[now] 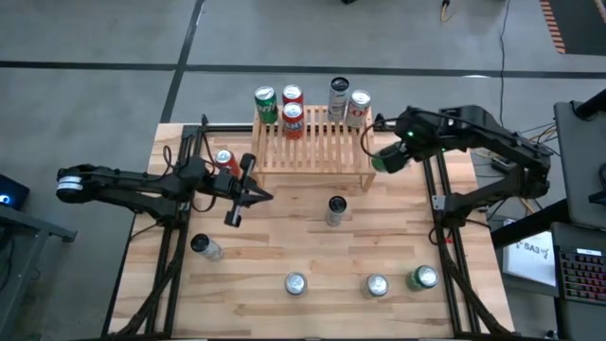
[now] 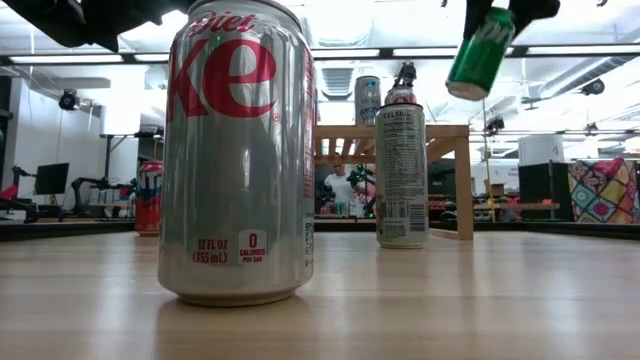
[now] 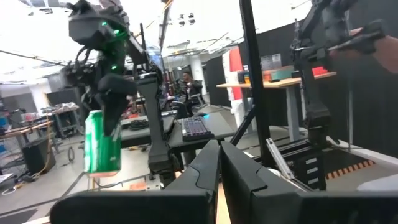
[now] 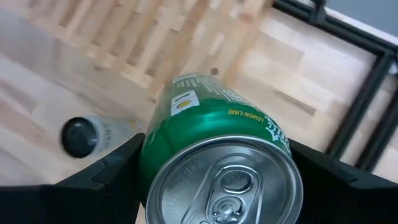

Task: Place canned beverage on shelf
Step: Put the top green soda can aligned with the other red soda can on the shelf

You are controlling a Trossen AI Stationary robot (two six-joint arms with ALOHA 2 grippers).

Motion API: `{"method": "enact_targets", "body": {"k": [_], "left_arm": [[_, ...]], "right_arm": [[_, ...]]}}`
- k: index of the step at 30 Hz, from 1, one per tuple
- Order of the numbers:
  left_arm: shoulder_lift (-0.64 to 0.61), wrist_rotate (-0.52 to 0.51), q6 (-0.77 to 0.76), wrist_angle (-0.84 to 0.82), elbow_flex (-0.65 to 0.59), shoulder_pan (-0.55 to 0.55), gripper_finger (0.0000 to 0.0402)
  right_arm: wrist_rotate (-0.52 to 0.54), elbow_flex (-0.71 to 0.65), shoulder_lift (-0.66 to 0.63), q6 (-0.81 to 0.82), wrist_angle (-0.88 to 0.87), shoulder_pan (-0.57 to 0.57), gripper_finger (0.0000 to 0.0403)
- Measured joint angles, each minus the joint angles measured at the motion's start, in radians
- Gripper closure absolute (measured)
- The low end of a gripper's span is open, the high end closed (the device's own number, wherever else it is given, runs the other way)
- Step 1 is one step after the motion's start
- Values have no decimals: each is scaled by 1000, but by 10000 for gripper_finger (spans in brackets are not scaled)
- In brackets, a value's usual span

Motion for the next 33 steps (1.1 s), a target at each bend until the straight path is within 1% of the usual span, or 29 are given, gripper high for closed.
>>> {"method": "enact_targets", "body": {"k": [2, 5, 8, 11, 14, 17, 20, 24, 26, 29, 33], "left_arm": [[0, -33, 0, 0, 0, 0, 401], [0, -81, 1, 0, 0, 0, 401], [0, -88, 4, 0, 0, 0, 398], [0, -89, 21, -4, 0, 0, 378], [0, -112, 24, -17, 0, 0, 344], [0, -138, 27, -42, 0, -2, 297], [0, -171, 34, -71, 0, -2, 238], [31, -205, 57, -80, 0, -2, 152], [50, -233, 58, -82, 0, -2, 118], [81, -295, 57, -85, 0, -1, 89], [115, -381, 59, -95, 0, -1, 86]], "right_arm": [[0, 8, 1, -19, 50, 24, 112], [-4, 4, 11, -63, 201, 68, 112], [-18, -7, 41, -129, 364, 121, 112], [-20, -8, 95, -210, 488, 166, 112], [-20, -8, 165, -296, 576, 202, 112], [-21, 24, 248, -365, 592, 218, 112], [-20, 82, 329, -398, 590, 220, 112], [-18, 182, 435, -465, 575, 219, 112], [-19, 245, 486, -491, 542, 220, 112], [-18, 338, 558, -526, 508, 220, 112], [-11, 442, 639, -562, 475, 220, 112]]}}
